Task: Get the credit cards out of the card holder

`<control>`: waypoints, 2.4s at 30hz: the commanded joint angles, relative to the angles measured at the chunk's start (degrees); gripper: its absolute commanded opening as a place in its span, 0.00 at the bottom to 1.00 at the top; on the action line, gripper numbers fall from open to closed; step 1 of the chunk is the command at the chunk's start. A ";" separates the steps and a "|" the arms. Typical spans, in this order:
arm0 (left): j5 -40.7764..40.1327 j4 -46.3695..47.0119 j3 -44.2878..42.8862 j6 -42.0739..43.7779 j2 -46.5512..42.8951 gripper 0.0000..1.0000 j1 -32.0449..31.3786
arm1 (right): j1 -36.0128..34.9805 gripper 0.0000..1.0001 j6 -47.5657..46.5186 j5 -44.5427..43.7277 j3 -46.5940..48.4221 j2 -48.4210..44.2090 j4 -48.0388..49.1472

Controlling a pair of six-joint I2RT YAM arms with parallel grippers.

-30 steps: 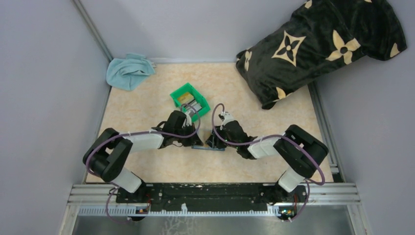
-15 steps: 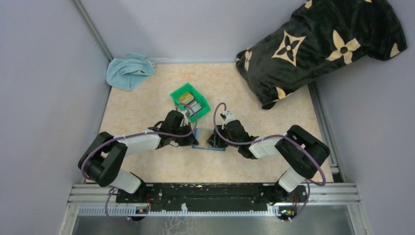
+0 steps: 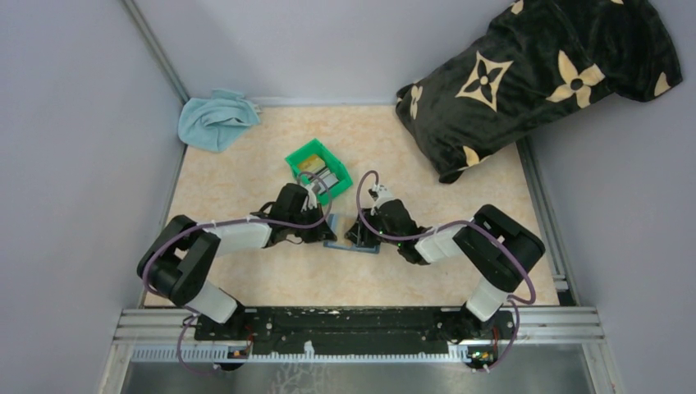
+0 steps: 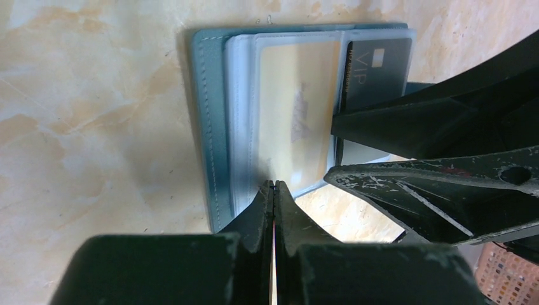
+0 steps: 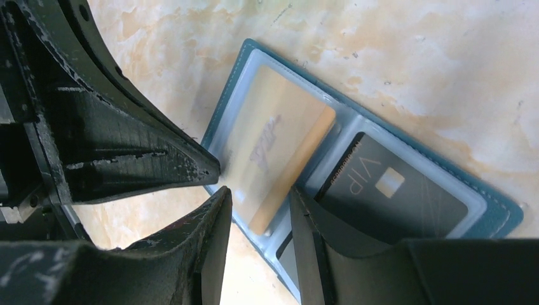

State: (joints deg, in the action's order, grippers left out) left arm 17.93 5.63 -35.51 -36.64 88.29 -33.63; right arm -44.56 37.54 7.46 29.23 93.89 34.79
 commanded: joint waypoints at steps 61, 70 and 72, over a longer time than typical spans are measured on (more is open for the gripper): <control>8.86 24.68 3.07 -12.47 3.54 0.00 -0.47 | 11.24 0.36 -13.38 2.48 9.65 -4.49 -23.05; 6.89 25.82 5.86 -13.43 5.93 0.00 -0.52 | 11.07 0.36 -13.13 4.70 7.99 -6.44 -21.83; 6.74 25.40 5.76 -13.45 6.60 0.00 -0.48 | 10.83 0.36 -13.02 4.85 7.35 -6.44 -21.46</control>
State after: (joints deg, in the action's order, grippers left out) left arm 25.23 28.82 -30.61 -49.52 93.60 -33.76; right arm -33.23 25.06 11.11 37.82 89.52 10.68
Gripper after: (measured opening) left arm 0.005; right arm 0.362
